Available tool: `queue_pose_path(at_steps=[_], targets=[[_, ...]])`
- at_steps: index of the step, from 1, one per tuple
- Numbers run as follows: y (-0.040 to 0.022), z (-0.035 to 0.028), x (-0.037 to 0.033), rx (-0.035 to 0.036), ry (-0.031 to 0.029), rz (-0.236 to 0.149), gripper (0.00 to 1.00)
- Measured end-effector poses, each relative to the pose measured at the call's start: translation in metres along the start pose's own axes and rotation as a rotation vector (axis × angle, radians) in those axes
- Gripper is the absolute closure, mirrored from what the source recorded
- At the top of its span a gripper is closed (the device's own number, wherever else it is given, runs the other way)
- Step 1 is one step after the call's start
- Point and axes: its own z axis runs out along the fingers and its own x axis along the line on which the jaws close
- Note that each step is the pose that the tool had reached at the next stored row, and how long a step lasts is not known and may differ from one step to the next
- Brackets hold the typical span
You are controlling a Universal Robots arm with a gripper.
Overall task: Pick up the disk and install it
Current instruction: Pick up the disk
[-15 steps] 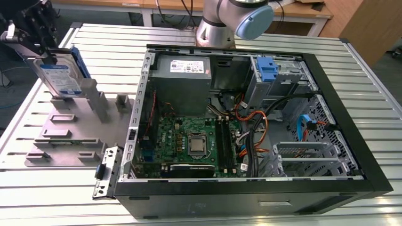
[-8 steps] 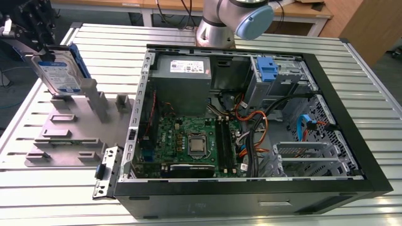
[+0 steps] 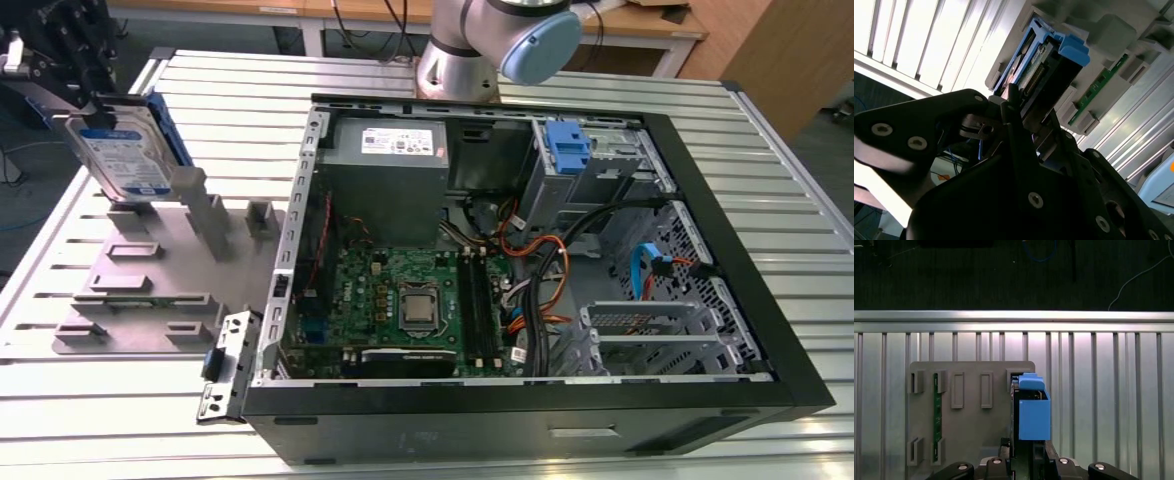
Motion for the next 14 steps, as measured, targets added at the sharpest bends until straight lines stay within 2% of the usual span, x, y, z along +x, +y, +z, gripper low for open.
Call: queue_pose_path(at_steps=[6, 14], targets=[[0.0, -0.0037, -0.0002, -0.0001, 0.0, 0.0, 0.65], [-0.0001, -0.0198, -0.0009, 0.0, 0.0, 0.0, 0.65]])
